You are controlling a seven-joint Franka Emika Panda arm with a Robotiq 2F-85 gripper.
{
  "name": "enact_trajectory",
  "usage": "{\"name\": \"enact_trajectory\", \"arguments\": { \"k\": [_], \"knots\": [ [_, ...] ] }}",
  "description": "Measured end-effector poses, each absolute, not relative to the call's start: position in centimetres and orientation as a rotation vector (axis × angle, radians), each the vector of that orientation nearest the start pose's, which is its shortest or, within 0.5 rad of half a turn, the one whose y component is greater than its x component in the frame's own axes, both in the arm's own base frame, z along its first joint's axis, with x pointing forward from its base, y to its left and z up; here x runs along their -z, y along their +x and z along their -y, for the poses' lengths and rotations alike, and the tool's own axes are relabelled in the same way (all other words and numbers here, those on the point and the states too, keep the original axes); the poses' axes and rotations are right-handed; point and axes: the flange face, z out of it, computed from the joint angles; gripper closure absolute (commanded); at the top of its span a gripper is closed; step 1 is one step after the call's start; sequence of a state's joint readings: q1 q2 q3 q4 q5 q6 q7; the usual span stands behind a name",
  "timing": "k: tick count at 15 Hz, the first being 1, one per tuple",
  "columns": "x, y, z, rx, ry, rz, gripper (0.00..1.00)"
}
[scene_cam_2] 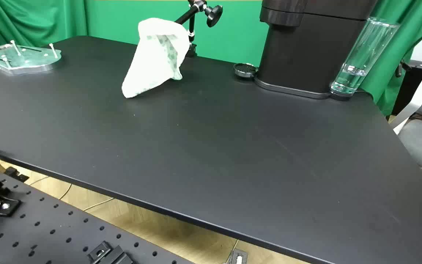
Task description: Put the cloth on the table
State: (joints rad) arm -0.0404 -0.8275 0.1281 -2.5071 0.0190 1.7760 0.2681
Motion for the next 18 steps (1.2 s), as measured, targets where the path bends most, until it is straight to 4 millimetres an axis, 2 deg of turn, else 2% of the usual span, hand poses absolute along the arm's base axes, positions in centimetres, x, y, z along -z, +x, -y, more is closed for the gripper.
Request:
{"name": "enact_trajectory", "arguments": {
  "k": [12,15,18],
  "knots": [
    [-54.8,31.2,-3.6,0.174,-3.177,-0.353,0.00],
    [-54.2,32.6,-3.1,0.231,-3.173,-0.344,0.00],
    [-52.5,35.7,-2.6,0.303,-3.174,-0.254,0.00]
  ]
}}
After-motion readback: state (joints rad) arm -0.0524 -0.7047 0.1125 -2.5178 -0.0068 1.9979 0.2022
